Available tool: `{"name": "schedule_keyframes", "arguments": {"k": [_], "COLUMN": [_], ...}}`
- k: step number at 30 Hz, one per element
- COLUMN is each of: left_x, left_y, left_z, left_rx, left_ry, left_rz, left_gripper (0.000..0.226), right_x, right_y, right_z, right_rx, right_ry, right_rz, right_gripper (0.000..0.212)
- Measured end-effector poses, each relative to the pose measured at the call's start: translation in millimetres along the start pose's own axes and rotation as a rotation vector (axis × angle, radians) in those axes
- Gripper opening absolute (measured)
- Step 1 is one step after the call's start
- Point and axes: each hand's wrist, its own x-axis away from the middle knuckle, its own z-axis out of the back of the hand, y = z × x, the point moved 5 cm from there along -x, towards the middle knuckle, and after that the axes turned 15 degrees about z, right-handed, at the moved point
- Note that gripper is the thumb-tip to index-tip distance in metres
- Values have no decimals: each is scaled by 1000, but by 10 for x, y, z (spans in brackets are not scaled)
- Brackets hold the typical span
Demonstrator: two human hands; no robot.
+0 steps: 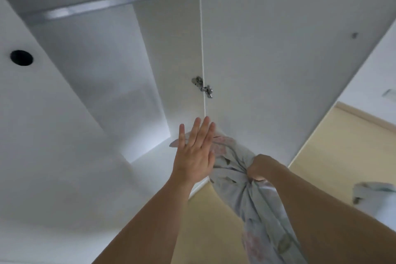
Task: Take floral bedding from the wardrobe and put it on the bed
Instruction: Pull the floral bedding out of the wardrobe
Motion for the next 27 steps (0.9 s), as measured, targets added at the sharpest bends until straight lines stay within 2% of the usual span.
{"name": "schedule_keyframes", "arguments": {"k": [6, 10, 12, 15, 19, 23, 25, 27], "left_x": [-62, -32, -23, -64, -171, -105, -54, -33], "left_y": [1124, 1816, 2096, 2433, 2643, 2776, 2884, 2941], "left_z": [186, 332, 402, 494, 554, 685, 751, 792], "left_rx": [-7, -117, -180, -304, -623, -825, -849, -829], "left_ry": [-9, 15, 55, 108, 115, 100, 69, 7], "left_rz": [-299, -539, -603, -604, -481, -458, -484, -501], "left_gripper": [70, 69, 66, 64, 64, 64, 56, 42], "right_x": [674, 1093, 1268, 1487, 1721, 1745, 1716, 1673], "right_y": [993, 1572, 1788, 2084, 2332, 2437, 2438, 2412], "right_z": [38, -58, -93, -144, -220, -271, -289, -325], "right_rx": [72, -36, -52, -16, -53, -55, -28, 16], "right_ry": [-48, -103, -154, -209, -217, -170, -163, -202], "right_rz": [-177, -303, -334, -369, -442, -429, -402, -403], "right_gripper": [40, 40, 39, 50, 64, 53, 45, 48]}}
